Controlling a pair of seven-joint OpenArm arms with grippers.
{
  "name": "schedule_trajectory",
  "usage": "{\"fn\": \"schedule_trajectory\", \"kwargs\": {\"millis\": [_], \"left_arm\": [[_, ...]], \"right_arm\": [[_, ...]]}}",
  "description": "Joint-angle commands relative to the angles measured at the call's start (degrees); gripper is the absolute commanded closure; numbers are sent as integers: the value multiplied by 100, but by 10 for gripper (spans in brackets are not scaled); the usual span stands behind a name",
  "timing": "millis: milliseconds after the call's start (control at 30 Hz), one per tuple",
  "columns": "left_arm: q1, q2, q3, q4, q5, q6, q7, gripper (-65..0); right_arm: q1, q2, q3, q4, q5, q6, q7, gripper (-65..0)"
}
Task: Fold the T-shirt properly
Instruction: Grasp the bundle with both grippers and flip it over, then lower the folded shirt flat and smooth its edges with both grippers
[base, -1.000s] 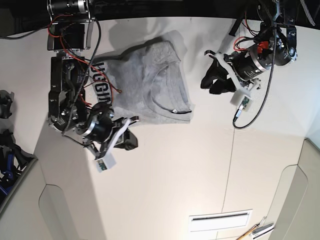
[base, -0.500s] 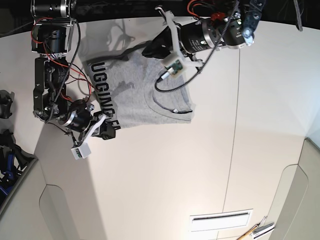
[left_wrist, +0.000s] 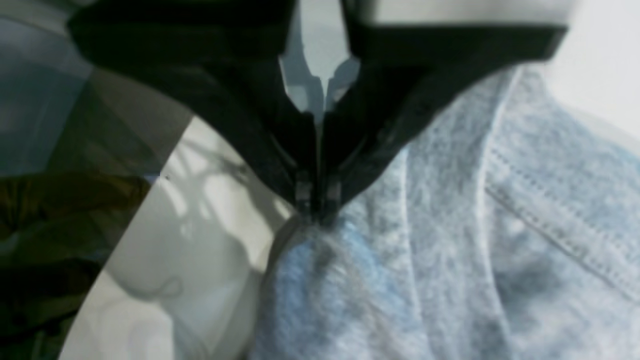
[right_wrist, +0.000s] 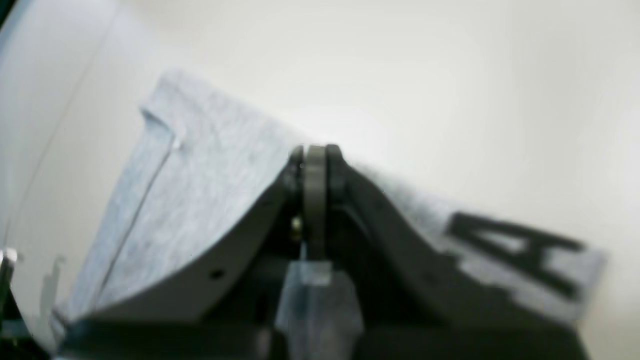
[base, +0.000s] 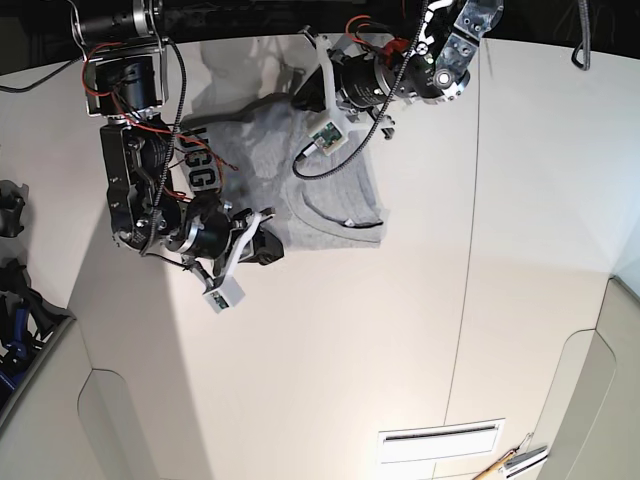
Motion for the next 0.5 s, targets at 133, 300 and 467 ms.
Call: {"fn": "schedule_trajectory", "kwargs": {"millis": [133,300,467], "left_arm": [[-249,-50,-367,-103,323,374,7,-20],[-348,-50,-1213,-262,321,372,2,-19],[-638,-44,-2044,-535,-17,457,-90,-20]], "right_arm": [[120,133,9,81,87,76,-166,0],[-70,437,9,90,315,76,-214,0],[-535,527,9,155,1001,85,-304,0]]}}
